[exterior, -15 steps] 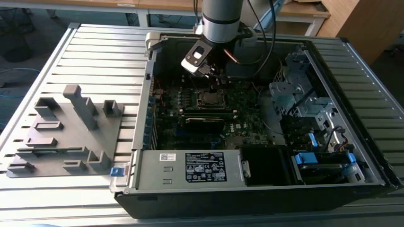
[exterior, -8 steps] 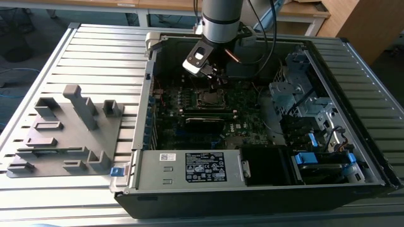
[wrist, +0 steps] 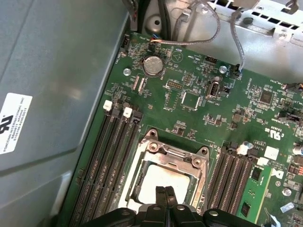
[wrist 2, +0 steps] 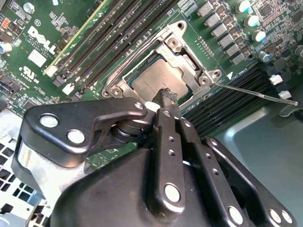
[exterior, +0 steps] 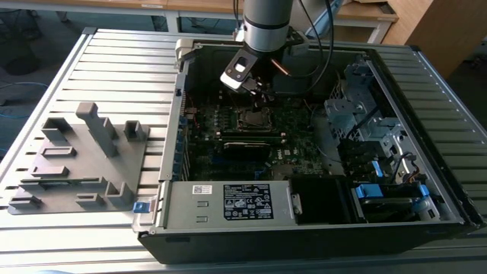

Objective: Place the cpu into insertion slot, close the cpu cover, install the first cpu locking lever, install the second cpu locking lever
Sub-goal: 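Close the cpu cover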

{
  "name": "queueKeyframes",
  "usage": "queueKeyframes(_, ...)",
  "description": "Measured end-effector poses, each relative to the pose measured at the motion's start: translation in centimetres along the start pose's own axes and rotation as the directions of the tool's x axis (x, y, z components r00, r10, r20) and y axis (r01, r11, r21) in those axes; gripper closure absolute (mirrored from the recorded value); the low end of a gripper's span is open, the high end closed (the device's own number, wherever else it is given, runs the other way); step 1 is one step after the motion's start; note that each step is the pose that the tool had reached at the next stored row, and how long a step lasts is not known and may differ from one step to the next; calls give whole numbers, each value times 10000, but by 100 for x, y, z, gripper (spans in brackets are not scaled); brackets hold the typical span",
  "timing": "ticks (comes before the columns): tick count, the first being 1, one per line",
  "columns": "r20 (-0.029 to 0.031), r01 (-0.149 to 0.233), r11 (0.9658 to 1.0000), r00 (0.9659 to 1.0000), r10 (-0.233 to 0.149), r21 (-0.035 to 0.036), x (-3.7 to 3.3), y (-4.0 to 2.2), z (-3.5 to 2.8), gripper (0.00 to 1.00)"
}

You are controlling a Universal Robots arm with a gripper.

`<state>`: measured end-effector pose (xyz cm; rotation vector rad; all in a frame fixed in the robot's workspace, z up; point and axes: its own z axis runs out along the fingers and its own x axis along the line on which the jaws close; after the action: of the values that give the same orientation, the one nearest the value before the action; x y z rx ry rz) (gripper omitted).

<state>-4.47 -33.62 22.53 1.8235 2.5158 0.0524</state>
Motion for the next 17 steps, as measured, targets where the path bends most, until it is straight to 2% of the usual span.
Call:
queueKeyframes(4,-19,405,9992,9992,-405,-4,0,0,0,89)
queueKeyframes(9,-46,991,9951,9951,-991,-11,0,0,0,89)
queueKeyframes(17,-50,1069,9943,9943,-1069,-11,0,0,0,89)
